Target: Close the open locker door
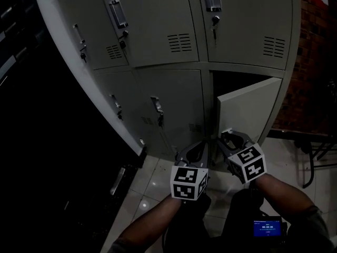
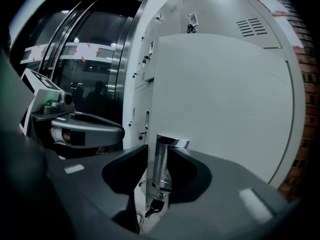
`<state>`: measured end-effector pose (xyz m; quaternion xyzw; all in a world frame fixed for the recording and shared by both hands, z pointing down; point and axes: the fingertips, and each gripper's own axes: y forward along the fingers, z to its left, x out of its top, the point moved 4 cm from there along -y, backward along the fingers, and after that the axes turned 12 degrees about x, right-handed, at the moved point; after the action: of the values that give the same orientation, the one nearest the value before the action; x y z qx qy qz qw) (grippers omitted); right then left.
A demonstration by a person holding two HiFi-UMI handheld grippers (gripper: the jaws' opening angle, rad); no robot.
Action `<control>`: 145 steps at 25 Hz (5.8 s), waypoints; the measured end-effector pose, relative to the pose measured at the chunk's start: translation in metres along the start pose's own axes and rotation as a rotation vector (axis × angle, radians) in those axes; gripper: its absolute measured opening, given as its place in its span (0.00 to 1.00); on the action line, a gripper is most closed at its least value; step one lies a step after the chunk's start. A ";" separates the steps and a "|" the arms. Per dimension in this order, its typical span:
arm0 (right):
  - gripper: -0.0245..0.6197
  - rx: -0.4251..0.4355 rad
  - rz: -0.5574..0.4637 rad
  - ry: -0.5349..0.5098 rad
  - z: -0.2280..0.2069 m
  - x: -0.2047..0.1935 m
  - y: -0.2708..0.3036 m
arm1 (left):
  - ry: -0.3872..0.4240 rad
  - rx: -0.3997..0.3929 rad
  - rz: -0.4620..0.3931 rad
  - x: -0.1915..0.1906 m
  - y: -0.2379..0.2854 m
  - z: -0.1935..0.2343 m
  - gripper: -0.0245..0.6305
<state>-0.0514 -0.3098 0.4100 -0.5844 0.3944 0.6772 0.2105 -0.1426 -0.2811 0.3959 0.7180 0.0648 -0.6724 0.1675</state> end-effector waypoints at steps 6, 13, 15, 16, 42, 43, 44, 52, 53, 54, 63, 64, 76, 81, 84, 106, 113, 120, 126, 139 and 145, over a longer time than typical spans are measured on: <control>0.22 -0.034 -0.001 -0.006 -0.015 0.004 0.026 | -0.008 0.018 0.006 -0.003 0.016 0.014 0.04; 0.20 -0.070 -0.002 -0.011 -0.033 0.008 0.047 | -0.014 0.041 0.004 -0.003 0.039 0.030 0.04; 0.19 -0.092 -0.002 -0.020 -0.041 0.010 0.053 | -0.015 0.049 0.005 -0.004 0.047 0.035 0.04; 0.15 -0.106 -0.001 -0.025 -0.046 0.010 0.056 | -0.017 0.053 0.006 -0.004 0.050 0.037 0.04; 0.11 -0.284 -0.020 -0.005 -0.099 0.017 0.094 | -0.036 0.073 0.022 -0.011 0.080 0.066 0.04; 0.11 -0.286 -0.023 -0.003 -0.099 0.017 0.094 | -0.036 0.072 0.021 -0.011 0.079 0.066 0.04; 0.11 -0.288 -0.026 -0.002 -0.099 0.017 0.094 | -0.036 0.071 0.020 -0.010 0.079 0.065 0.04; 0.12 -0.288 -0.021 0.003 -0.098 0.017 0.092 | -0.036 0.070 0.024 -0.011 0.078 0.066 0.04; 0.13 -0.289 -0.021 0.003 -0.098 0.017 0.092 | -0.037 0.070 0.024 -0.011 0.078 0.066 0.04; 0.13 -0.288 -0.021 0.004 -0.098 0.016 0.091 | -0.037 0.070 0.025 -0.012 0.078 0.065 0.04; 0.16 -0.272 -0.023 0.023 -0.096 0.014 0.076 | -0.032 0.065 0.026 -0.009 0.075 0.058 0.04; 0.16 -0.271 -0.022 0.023 -0.096 0.013 0.073 | -0.032 0.064 0.025 -0.008 0.074 0.056 0.04; 0.12 -0.297 -0.033 0.031 -0.091 0.005 -0.020 | -0.015 0.008 0.010 0.007 0.058 0.000 0.04; 0.10 -0.344 -0.041 0.053 -0.092 -0.008 -0.082 | -0.010 -0.039 0.005 0.013 0.046 -0.042 0.04; 0.10 -0.373 -0.043 0.068 -0.091 -0.017 -0.118 | -0.006 -0.069 -0.003 0.018 0.038 -0.067 0.04; 0.05 -0.450 -0.102 0.127 -0.003 -0.075 -0.326 | 0.017 -0.222 0.013 0.003 -0.063 -0.187 0.04; 0.05 -0.453 -0.123 0.137 0.014 -0.082 -0.345 | 0.030 -0.249 -0.004 0.008 -0.083 -0.200 0.04; 0.05 -0.425 -0.125 0.116 0.015 -0.080 -0.336 | 0.019 -0.259 -0.010 0.004 -0.083 -0.200 0.04; 0.05 -0.417 -0.115 0.123 0.017 -0.086 -0.335 | 0.019 -0.249 0.017 -0.009 -0.078 -0.197 0.04; 0.05 -0.393 -0.108 0.127 0.021 -0.088 -0.333 | 0.035 -0.243 0.026 -0.016 -0.077 -0.197 0.04; 0.05 -0.384 -0.097 0.112 0.023 -0.086 -0.332 | 0.045 -0.238 0.021 -0.013 -0.077 -0.197 0.04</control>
<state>0.2018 -0.0772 0.3969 -0.6687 0.2407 0.6955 0.1054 0.0178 -0.1423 0.4050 0.7087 0.1404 -0.6419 0.2569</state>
